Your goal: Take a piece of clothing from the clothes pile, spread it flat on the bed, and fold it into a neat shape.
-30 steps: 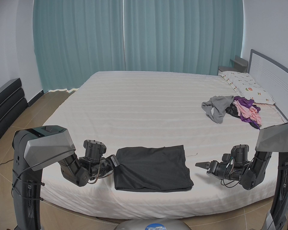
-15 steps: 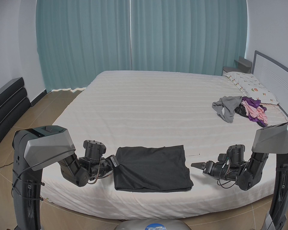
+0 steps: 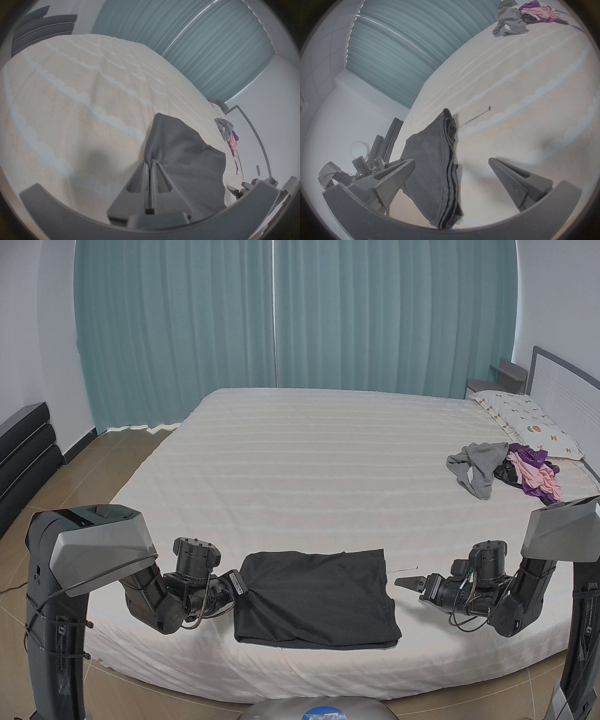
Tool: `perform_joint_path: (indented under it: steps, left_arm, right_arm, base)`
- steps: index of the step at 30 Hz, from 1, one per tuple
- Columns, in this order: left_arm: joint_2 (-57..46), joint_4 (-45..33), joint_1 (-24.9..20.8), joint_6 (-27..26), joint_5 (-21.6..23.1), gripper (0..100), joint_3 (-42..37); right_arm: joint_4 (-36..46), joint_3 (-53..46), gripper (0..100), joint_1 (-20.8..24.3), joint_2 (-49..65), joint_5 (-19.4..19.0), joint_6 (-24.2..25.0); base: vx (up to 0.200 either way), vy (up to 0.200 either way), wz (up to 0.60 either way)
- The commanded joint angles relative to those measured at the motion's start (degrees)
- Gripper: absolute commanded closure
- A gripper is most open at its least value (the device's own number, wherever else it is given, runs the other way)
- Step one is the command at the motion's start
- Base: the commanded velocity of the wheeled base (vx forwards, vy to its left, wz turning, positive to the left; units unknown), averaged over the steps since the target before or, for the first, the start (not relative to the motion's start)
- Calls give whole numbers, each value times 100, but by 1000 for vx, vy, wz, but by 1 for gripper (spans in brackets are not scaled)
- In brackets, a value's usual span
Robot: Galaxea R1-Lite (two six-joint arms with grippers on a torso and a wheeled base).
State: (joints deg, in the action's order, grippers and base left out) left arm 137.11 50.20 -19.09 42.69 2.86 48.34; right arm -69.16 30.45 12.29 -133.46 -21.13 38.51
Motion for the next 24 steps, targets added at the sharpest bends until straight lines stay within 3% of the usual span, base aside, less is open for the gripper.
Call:
perform_joint_path:
  steps: [1, 7, 24]
  left_arm:
    - [-17, -10, 2, 11, -40, 100, -61]
    - [0, -10, 2, 11, -533, 100, -52]
    - [-202, -186, -42, -121, -1095, 100, -246]
  right_arm:
    - [-10, -4, 0, 2, -22, -6, -1]
    - [-10, -31, 0, -7, -22, 3, 34]
    - [-45, -48, 0, -16, -22, 3, 60]
  base:
    - [0, 0, 0]
    - [0, 0, 0]
    - [0, 0, 0]
